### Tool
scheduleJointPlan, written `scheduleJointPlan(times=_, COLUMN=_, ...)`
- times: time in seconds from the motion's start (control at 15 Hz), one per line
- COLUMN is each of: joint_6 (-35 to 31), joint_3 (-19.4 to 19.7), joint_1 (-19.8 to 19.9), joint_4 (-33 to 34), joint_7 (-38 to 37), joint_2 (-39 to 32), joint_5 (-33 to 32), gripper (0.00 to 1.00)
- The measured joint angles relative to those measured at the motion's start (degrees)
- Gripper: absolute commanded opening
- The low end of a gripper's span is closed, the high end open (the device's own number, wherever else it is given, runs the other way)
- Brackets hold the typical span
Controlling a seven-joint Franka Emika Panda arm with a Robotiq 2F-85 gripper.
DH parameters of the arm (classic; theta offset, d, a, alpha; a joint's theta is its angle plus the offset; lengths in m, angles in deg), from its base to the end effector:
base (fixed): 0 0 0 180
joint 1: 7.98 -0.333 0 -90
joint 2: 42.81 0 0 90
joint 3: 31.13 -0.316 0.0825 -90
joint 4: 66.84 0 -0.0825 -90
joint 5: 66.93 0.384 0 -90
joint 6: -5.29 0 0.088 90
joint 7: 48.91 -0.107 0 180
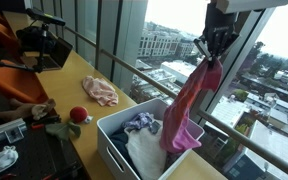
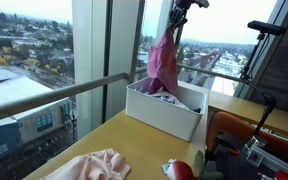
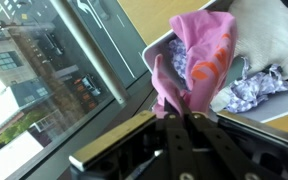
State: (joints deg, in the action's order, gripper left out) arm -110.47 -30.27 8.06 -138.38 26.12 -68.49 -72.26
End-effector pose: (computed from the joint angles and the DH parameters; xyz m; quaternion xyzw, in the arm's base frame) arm 0.6881 -0.2122 0.5425 0.8546 0.4915 0.0776 0.1488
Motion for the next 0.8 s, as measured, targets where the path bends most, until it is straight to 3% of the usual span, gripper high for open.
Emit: scheduleJointPlan(times=0.8, joint_6=-0.2, joint_3=-0.8, joint_1=-2.6, joint_4=-12.0, joint_7=0.2, joint_2=0.4, joint_5=0.4, gripper=0.01)
